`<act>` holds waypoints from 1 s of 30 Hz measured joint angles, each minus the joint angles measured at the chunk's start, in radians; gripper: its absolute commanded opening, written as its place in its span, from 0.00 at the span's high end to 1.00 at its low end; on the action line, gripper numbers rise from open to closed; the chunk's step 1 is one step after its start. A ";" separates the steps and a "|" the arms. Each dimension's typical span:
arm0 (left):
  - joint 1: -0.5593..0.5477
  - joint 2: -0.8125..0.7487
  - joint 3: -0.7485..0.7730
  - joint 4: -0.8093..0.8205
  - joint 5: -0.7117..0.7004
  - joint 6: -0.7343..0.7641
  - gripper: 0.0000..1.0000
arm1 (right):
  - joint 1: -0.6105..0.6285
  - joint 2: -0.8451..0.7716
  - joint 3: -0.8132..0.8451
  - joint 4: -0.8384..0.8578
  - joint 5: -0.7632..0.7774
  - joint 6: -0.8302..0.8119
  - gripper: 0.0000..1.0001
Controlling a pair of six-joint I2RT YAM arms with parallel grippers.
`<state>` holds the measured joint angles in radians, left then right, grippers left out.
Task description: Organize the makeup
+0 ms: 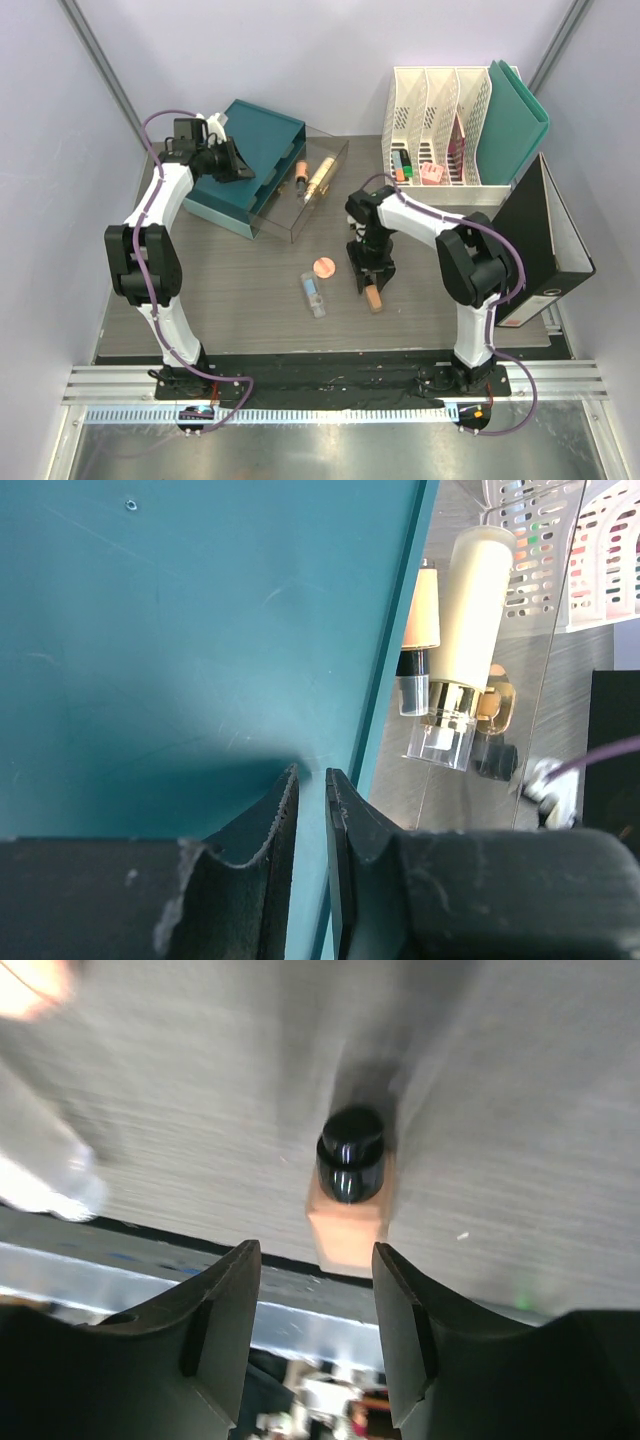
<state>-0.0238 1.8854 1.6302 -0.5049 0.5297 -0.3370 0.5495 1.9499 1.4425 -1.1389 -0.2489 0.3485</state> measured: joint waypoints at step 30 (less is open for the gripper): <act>0.000 -0.003 -0.018 0.027 0.015 0.000 0.80 | 0.130 0.005 -0.061 0.050 0.318 -0.041 0.99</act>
<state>-0.0238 1.8820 1.6119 -0.4774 0.5446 -0.3370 0.6796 1.9545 1.3815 -1.0889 0.0689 0.3073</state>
